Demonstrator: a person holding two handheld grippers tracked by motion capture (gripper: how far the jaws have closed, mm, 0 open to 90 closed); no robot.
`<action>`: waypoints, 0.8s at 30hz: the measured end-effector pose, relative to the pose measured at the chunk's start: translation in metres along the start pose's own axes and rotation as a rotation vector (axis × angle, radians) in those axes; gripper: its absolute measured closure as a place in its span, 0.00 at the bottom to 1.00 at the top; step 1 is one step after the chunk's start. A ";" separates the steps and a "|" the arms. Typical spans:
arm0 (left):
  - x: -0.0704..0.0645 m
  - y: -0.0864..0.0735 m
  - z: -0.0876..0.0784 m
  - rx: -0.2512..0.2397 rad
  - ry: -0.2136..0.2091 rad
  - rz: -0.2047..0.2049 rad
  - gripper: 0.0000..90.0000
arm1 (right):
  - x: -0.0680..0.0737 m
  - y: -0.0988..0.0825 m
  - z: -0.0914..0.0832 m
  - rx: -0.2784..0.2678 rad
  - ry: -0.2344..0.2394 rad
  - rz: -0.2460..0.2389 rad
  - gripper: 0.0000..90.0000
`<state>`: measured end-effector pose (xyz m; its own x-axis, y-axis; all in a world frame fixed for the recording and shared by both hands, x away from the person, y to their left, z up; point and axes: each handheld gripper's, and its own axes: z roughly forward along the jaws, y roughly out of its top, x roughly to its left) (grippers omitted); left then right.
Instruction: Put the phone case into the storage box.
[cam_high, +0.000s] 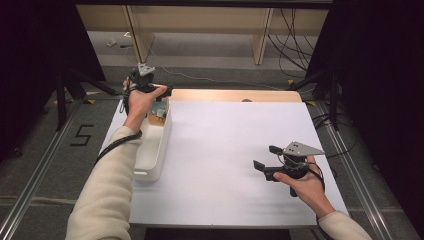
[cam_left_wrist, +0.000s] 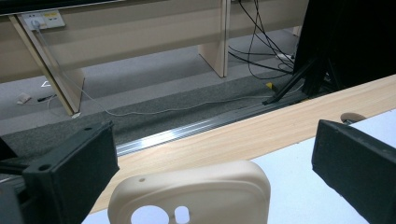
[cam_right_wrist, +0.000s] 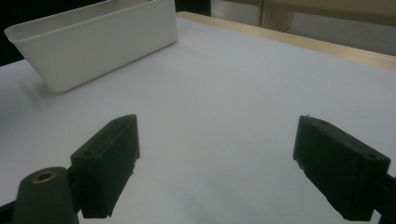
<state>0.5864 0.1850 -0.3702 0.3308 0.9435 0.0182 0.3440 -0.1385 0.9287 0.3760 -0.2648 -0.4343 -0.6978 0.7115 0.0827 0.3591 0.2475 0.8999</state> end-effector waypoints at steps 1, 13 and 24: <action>0.000 0.001 -0.001 -0.002 -0.001 -0.001 0.00 | 0.000 0.000 0.000 -0.001 0.001 0.000 0.17; -0.004 0.004 -0.013 -0.007 -0.026 -0.022 0.02 | 0.000 0.000 0.000 0.000 -0.001 0.002 0.17; -0.013 0.004 -0.030 -0.015 -0.063 -0.022 0.02 | 0.000 0.000 0.000 -0.002 0.000 0.001 0.17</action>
<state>0.5567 0.1809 -0.3556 0.3785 0.9253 -0.0251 0.3383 -0.1131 0.9342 0.3761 -0.2646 -0.4342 -0.6975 0.7118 0.0832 0.3582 0.2457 0.9007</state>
